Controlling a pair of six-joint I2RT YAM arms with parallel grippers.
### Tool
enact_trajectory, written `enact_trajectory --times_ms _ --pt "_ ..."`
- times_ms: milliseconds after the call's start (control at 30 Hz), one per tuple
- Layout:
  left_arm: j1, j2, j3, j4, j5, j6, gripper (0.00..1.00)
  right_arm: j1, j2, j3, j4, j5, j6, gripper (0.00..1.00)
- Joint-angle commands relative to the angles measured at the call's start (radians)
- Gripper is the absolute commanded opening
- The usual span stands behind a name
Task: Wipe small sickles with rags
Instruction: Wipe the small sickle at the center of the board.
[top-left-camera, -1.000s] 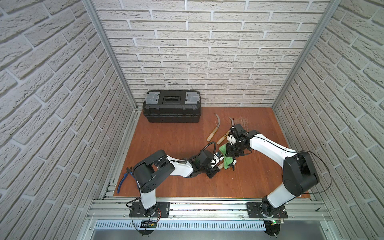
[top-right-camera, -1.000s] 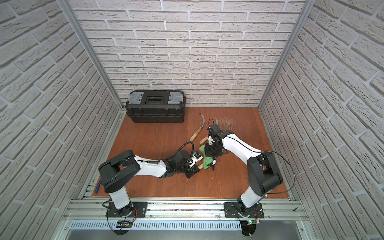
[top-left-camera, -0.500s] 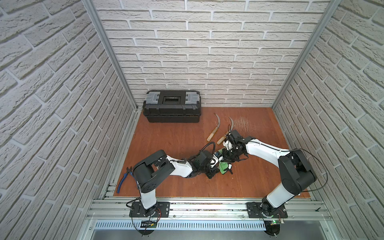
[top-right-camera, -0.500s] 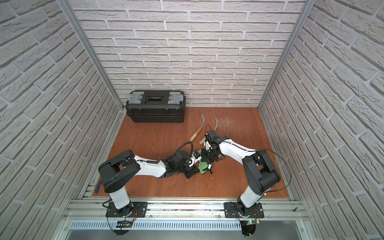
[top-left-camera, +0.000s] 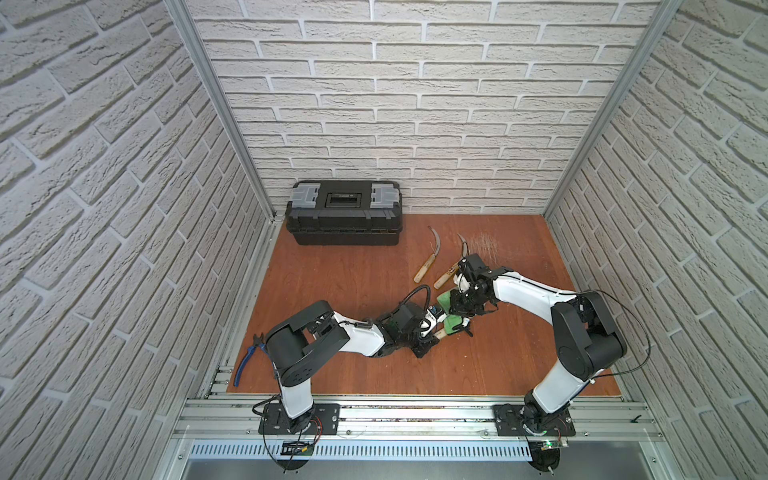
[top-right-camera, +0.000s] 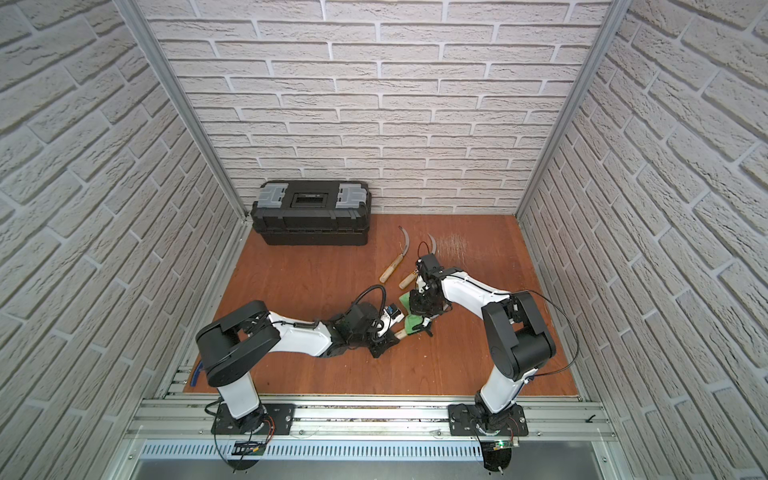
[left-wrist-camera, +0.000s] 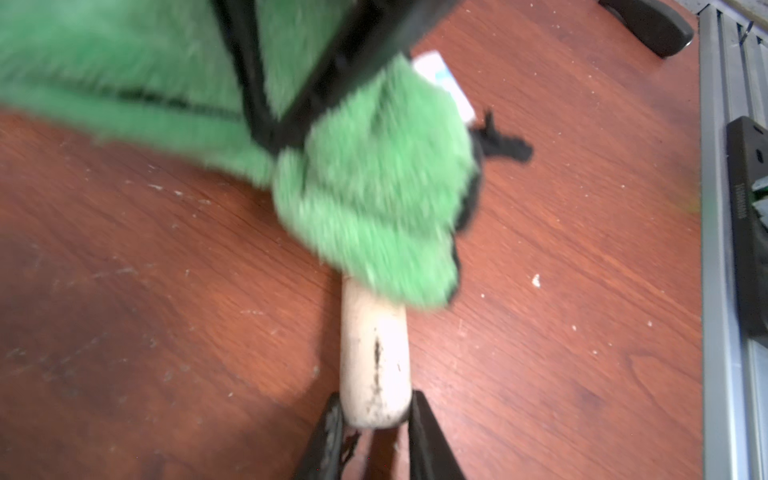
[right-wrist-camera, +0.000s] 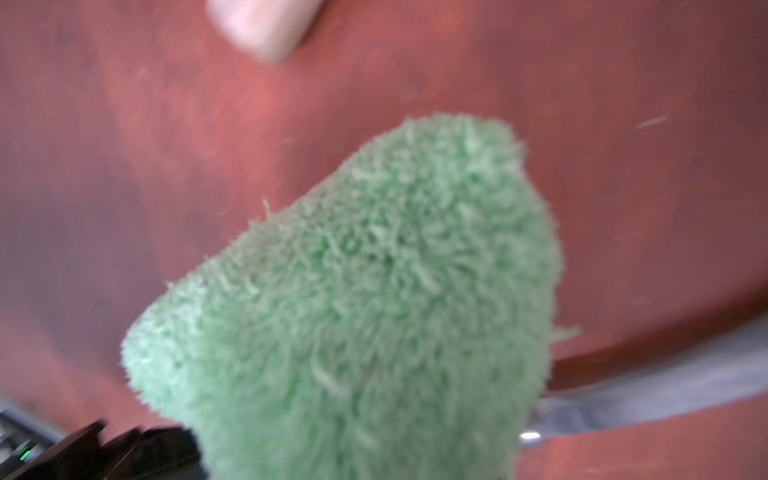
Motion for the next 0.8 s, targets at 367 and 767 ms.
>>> enact_trajectory --times_ms 367,767 --pt "0.01 -0.032 -0.035 0.023 0.009 0.008 0.0 0.0 -0.161 0.038 -0.21 0.062 -0.074 0.03" --pt "0.01 -0.029 -0.051 0.059 0.014 -0.011 0.0 0.199 -0.147 -0.172 0.061 -0.025 0.153 0.03"
